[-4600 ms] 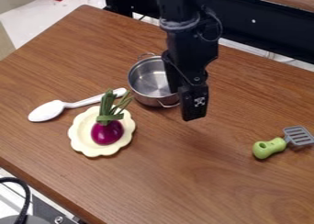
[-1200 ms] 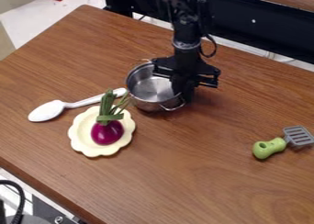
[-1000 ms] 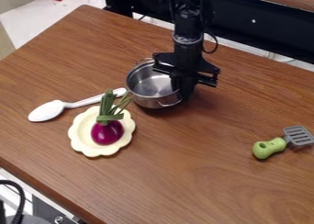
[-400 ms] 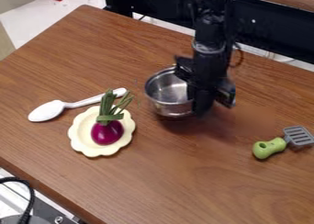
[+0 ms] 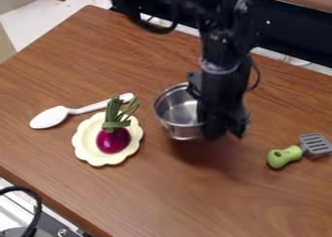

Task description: Move the silver pot to the right side of the plate with a onion

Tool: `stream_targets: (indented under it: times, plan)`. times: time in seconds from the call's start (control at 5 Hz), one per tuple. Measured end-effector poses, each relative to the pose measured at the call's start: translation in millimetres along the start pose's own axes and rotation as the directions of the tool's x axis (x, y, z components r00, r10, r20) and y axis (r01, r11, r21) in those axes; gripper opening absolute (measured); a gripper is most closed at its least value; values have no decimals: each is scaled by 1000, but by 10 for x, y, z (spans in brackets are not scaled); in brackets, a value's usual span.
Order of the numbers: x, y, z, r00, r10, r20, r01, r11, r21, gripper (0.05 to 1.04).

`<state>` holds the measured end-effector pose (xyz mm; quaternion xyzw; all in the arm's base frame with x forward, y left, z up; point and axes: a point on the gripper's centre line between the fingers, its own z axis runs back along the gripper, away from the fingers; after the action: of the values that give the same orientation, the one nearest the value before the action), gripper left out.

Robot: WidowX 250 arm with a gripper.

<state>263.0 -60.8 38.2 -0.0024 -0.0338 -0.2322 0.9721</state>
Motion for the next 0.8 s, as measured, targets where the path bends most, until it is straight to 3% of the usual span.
stream_targets:
  times: [0.4, 0.8]
  plan:
    - [-332, -340, -92, 985, -171, -13, 170, 984, -54, 57]
    - [-491, -456, -205, 972, -234, 6, 234, 972, -25, 57]
